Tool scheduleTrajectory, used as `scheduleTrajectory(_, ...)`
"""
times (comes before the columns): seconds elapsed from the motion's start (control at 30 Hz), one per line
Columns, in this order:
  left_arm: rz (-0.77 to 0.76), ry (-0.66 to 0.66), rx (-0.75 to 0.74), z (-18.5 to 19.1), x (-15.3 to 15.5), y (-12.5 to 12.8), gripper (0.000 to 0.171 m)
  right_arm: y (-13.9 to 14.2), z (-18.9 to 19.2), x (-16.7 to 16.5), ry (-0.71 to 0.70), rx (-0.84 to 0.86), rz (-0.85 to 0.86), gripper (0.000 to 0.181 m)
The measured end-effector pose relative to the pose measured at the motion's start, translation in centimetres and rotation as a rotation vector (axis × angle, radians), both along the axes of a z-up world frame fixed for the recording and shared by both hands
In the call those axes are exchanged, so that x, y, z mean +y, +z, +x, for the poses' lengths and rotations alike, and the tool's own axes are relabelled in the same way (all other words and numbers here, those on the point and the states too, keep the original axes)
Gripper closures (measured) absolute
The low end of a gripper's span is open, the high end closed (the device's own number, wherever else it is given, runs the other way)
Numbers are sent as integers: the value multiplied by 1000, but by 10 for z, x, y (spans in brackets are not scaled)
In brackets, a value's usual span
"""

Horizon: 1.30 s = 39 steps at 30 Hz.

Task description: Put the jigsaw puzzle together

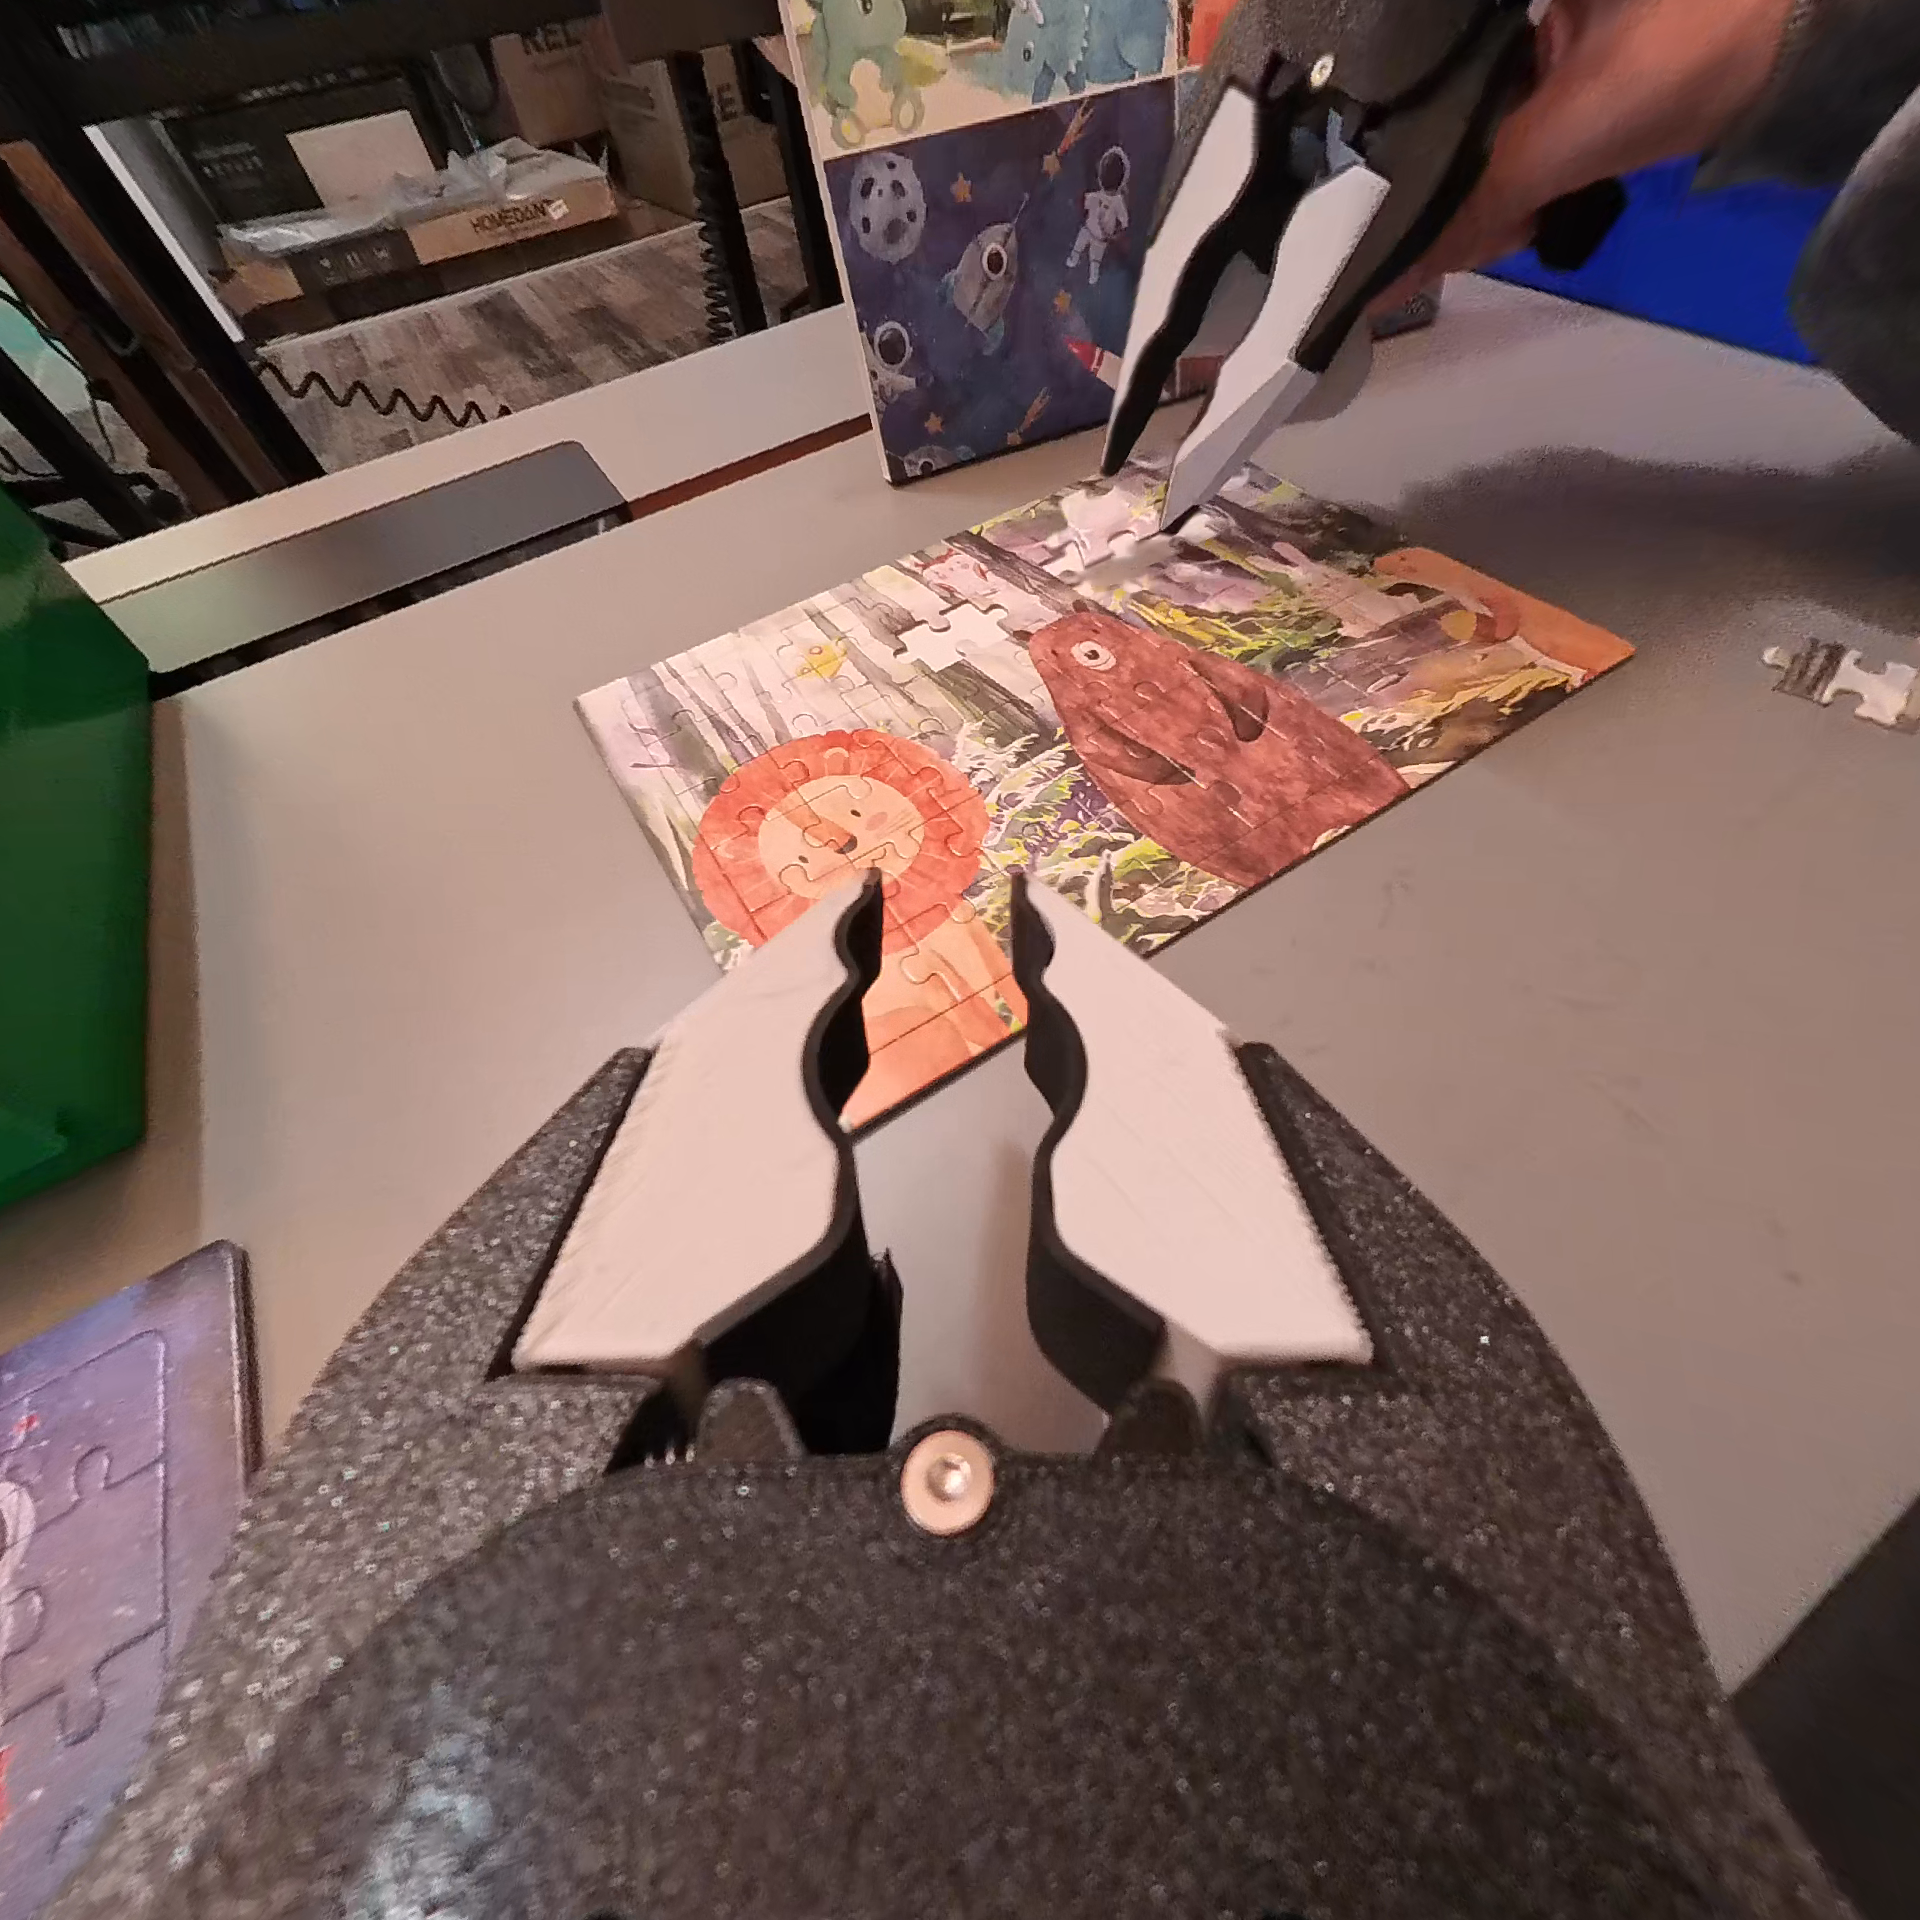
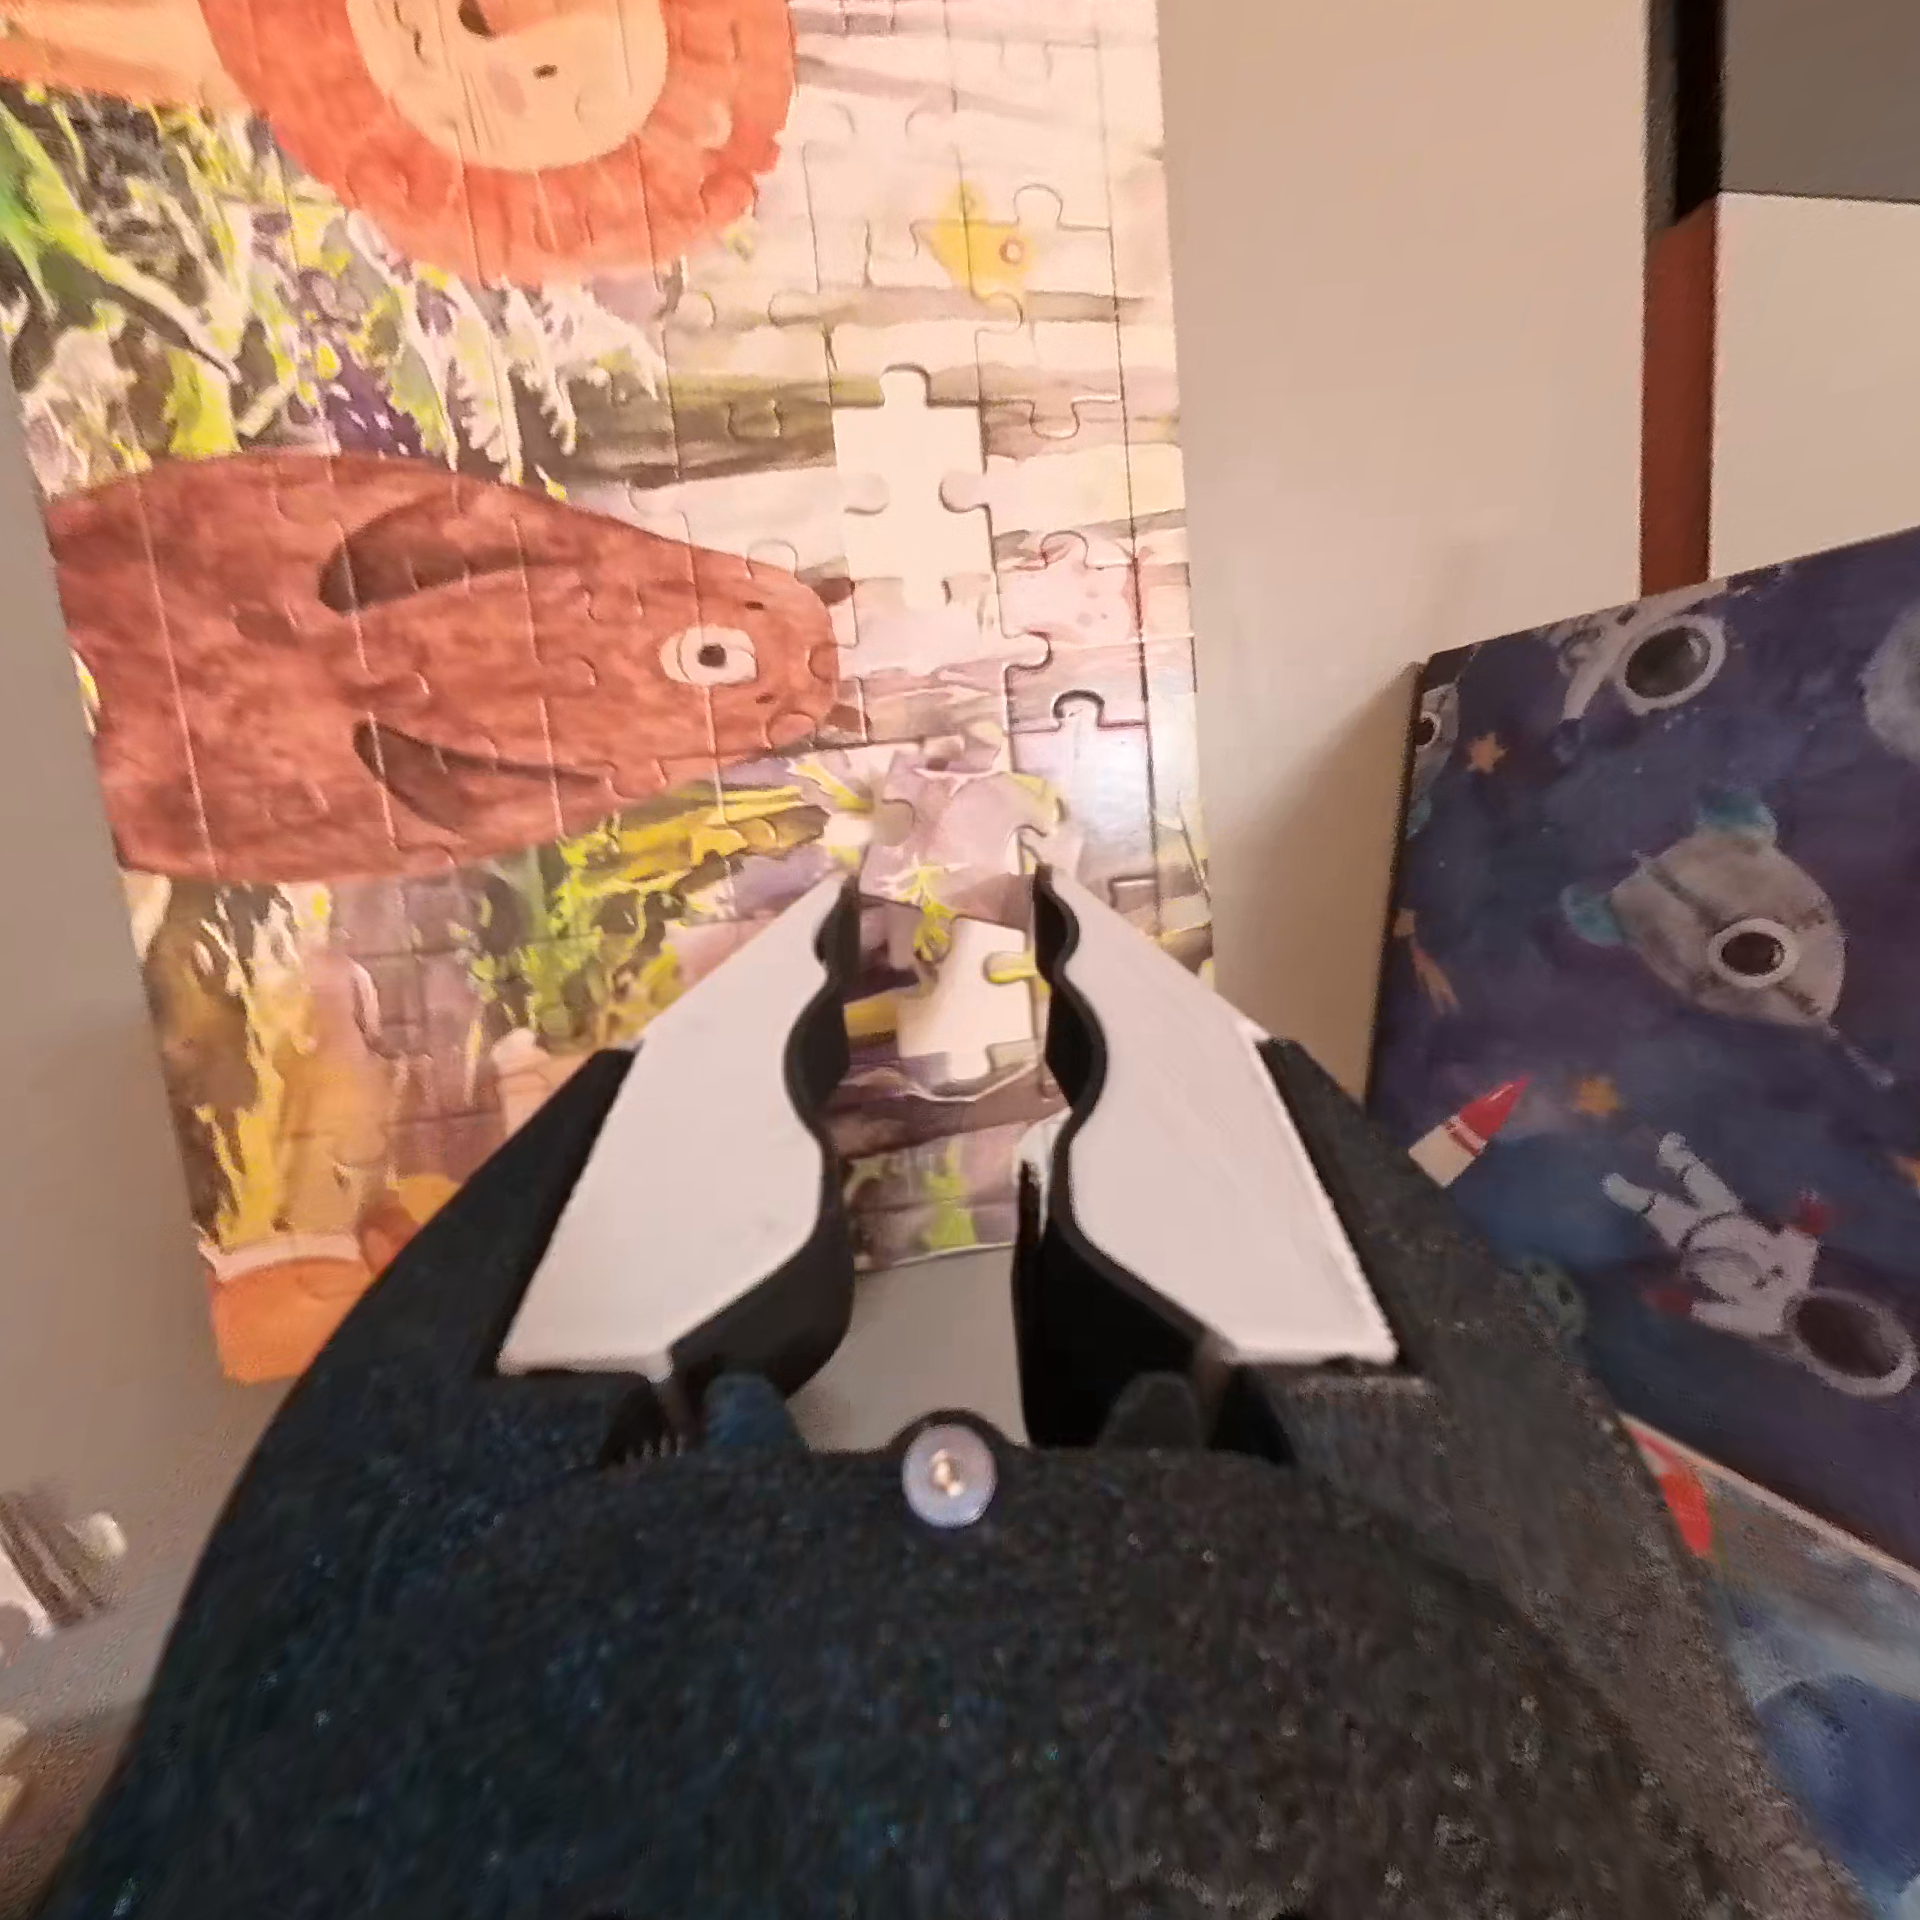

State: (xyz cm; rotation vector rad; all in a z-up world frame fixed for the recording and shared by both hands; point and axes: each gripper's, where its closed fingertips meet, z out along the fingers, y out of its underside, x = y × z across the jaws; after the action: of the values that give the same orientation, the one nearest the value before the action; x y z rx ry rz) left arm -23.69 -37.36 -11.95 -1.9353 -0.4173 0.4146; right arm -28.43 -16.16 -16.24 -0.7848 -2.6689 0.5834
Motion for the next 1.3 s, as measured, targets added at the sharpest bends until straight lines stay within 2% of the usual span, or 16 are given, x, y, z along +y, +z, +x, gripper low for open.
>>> scheduleTrajectory(0.17, -13, 13, 29, -3, -1, 0, 148, -5, -3, 4, 14, -40, -57, 148)
scheduleTrajectory(0.3, -15, 12, 25, -4, 1, 0, 148, -5, -2, 11, -77, -2, -48, 148)
scheduleTrajectory(0.43, -27, 0, 34, -2, 3, -1, 148, 2, -4, 21, -368, 51, -65, 148)
scheduleTrajectory(0.7, 6, -14, 11, 3, 2, 2, 148, -2, 7, -11, -901, -36, -318, 148)
scheduleTrajectory(0.8, 34, -22, -15, 4, 1, 4, 148, -7, 10, -14, -1025, -38, -384, 148)
scheduleTrajectory(0.9, 52, -35, -31, 6, 2, 6, 148, -18, 13, -7, -1072, -24, -339, 148)
scheduleTrajectory(1.3, 64, -38, -56, 6, 2, 5, 148, -11, 4, -16, -1089, 39, -327, 148)
